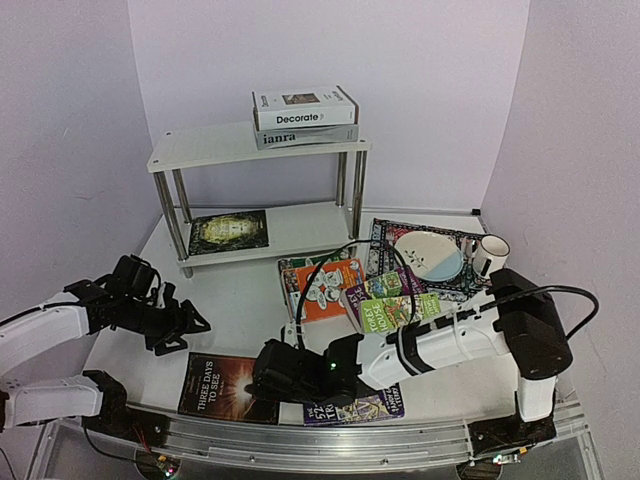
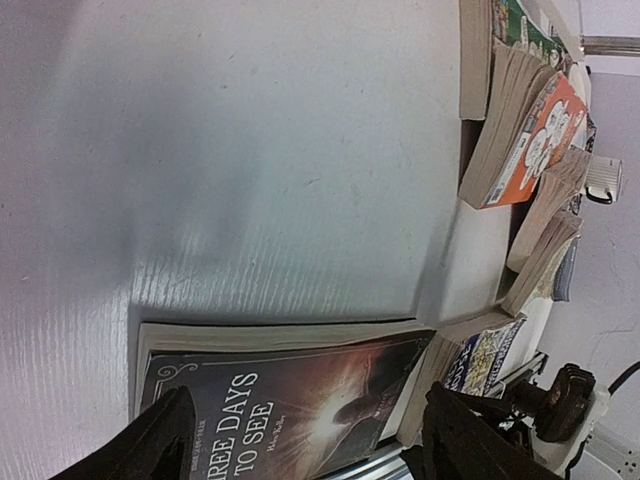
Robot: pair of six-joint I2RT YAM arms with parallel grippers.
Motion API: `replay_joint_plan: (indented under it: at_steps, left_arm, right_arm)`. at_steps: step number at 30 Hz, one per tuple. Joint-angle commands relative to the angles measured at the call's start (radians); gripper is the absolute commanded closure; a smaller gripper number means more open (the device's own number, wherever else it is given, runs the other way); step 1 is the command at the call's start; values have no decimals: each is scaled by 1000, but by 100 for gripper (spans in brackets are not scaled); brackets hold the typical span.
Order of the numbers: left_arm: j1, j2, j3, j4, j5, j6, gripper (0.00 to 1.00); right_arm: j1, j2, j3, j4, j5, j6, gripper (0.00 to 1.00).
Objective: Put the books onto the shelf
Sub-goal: Move the book to the center of the board.
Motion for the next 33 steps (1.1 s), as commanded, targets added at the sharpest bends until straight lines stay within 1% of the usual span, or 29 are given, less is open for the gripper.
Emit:
replay_joint_plan:
  at_steps: [1,4,7,11,12,14,18,20,23,25,28,33]
  left_arm:
    - [-13,-39,-23,-69,-24,-55,21]
    - [-36,-54,-42,-79,-46,-86,21]
    - [-76,-35,-44,-93,-79,-102,21]
    - [-185,26,-2,-155,-207,-129,19]
    - [-197,44,5,-164,-221,-129,19]
    - [-203,64,6,-170,-229,-126,19]
    - [-204,56,-20,-155,-247,-139,18]
    - [-204,57,-46,-111,-231,-129,18]
    - [-204,75,-84,-8,-166,-125,18]
    - [-204,96,-102,36,-137,-136,18]
    - [-204,116,-113,68,-123,-145,18]
    - [-202,104,-128,115,-128,-187,18]
  right_arm:
    - [-10,36,37,-7,-26,-6,18]
    - [-23,64,46,6,-72,-1,18]
    - [-30,74,44,20,-89,1,18]
    - [-36,82,37,30,-104,1,18]
    - [-37,85,36,33,-110,2,18]
    - [-41,91,34,41,-121,2,18]
    - [-44,96,28,64,-139,-4,18]
    - [-46,101,26,76,-150,-10,18]
    - [-50,110,31,88,-166,-17,19]
    - [-53,113,32,96,-176,-21,21]
    - [-57,113,28,108,-180,-25,22]
    - [-90,112,24,119,-191,-42,24]
